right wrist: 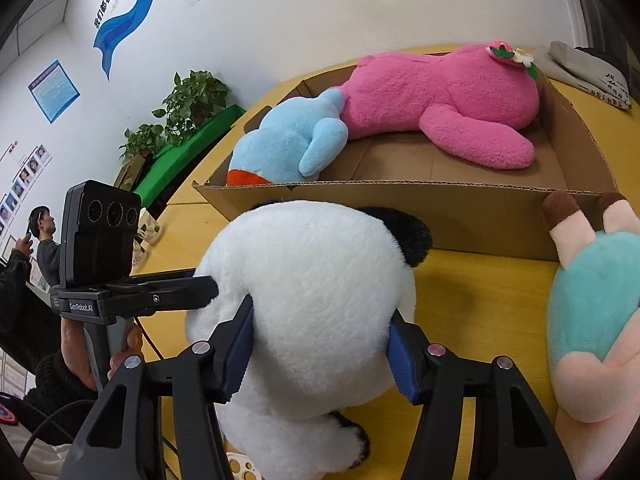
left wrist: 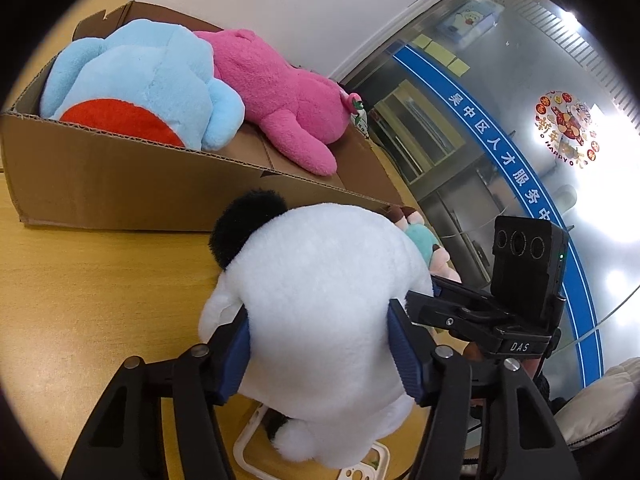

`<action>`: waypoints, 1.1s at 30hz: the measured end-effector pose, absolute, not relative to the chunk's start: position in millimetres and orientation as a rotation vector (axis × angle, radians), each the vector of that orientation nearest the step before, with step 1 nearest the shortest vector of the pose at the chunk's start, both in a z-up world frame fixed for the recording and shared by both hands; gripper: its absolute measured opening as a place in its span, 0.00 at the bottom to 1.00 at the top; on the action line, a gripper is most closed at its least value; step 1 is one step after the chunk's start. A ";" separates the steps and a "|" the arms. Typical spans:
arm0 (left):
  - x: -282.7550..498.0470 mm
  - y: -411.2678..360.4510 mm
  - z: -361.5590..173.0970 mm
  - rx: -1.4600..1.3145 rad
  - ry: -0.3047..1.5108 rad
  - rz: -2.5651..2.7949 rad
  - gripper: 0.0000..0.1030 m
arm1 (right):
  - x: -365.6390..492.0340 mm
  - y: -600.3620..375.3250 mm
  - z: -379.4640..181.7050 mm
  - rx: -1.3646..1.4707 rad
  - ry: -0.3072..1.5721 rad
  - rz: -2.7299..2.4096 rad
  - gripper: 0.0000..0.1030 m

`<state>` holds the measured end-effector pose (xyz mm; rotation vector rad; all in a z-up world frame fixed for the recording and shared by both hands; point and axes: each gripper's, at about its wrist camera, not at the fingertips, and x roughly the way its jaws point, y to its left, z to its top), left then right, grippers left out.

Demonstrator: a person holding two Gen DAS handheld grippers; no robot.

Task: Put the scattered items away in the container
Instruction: 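Lift the white panda with the right gripper into the box and open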

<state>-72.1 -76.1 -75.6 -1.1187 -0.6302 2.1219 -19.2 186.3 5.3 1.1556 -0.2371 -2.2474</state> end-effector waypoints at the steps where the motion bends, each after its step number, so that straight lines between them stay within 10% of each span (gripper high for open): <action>1: -70.9 -75.2 -72.1 -1.112 -0.630 2.128 0.57 | -18.8 187.3 7.2 1.149 -0.240 -2.247 0.61; 22: -140.7 -57.4 115.6 -0.652 -0.309 2.331 0.57 | -75.5 211.9 175.0 0.569 -0.080 -2.398 0.62; 33: -227.0 -53.3 54.6 -0.885 -0.363 2.344 0.57 | -181.9 223.2 106.1 0.784 -0.211 -2.285 0.62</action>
